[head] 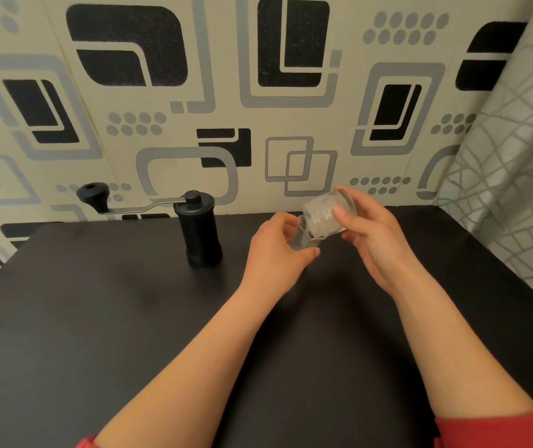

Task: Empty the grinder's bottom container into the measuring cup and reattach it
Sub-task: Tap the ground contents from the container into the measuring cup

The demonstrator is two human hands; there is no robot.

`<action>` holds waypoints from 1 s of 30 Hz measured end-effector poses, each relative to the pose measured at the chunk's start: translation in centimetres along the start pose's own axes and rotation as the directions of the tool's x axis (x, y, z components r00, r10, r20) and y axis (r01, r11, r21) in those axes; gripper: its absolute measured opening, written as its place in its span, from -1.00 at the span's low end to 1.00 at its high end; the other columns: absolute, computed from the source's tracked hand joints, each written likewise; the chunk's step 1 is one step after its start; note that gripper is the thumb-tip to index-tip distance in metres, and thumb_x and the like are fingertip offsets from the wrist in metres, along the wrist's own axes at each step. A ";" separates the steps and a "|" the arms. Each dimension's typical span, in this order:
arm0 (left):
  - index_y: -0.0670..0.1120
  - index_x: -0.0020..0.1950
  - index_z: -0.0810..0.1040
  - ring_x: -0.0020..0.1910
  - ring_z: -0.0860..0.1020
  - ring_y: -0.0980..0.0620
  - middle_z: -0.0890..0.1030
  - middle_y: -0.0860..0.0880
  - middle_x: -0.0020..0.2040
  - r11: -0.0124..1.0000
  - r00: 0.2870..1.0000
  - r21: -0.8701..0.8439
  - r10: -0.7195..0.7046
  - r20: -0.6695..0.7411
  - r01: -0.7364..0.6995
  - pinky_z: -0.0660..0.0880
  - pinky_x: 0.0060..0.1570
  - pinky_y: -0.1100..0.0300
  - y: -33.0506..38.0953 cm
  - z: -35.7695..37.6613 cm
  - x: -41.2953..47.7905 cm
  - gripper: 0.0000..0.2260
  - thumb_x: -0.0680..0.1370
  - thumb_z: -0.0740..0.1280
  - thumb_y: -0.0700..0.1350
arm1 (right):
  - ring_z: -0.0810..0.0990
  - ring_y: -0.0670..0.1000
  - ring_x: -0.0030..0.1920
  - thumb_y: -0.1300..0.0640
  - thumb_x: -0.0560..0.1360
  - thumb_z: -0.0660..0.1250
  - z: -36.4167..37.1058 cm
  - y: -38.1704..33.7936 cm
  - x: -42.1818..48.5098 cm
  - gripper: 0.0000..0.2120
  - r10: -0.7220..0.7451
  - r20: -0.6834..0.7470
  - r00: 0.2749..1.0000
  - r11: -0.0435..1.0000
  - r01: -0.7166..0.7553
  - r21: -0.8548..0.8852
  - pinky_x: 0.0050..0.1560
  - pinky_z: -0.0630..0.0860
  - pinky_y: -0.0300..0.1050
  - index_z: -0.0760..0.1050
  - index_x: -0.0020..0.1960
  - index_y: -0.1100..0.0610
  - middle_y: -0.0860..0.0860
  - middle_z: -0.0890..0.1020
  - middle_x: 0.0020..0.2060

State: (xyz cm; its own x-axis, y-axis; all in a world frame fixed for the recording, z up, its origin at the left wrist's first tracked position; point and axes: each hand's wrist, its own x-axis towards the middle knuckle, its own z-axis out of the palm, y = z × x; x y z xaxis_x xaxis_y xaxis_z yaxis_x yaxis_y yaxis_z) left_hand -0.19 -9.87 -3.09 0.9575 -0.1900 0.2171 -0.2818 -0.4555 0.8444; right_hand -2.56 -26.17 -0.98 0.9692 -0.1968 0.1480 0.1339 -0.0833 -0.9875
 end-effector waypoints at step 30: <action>0.11 0.09 0.45 -0.07 0.49 0.21 0.55 0.09 0.04 0.999 0.999 0.028 0.023 -0.024 -0.022 0.31 -0.19 0.43 0.0 0.0 0.0 -0.60 0.37 0.56 -0.07 | 0.44 -0.01 0.40 0.12 0.59 0.34 0.5 -0.3 -0.2 -0.61 -0.109 0.004 0.994 0.991 0.109 -0.076 0.42 0.42 0.18 0.44 0.37 -0.17 -0.04 0.50 0.38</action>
State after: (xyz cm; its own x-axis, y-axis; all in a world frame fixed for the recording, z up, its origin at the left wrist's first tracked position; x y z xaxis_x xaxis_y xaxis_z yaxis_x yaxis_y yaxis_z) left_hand -0.16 -9.84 -3.10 0.9521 -0.1792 0.2478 -0.3043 -0.4751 0.8256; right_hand -2.71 -25.61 -0.79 0.9497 -0.1823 0.2547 0.2227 -0.1787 -0.9584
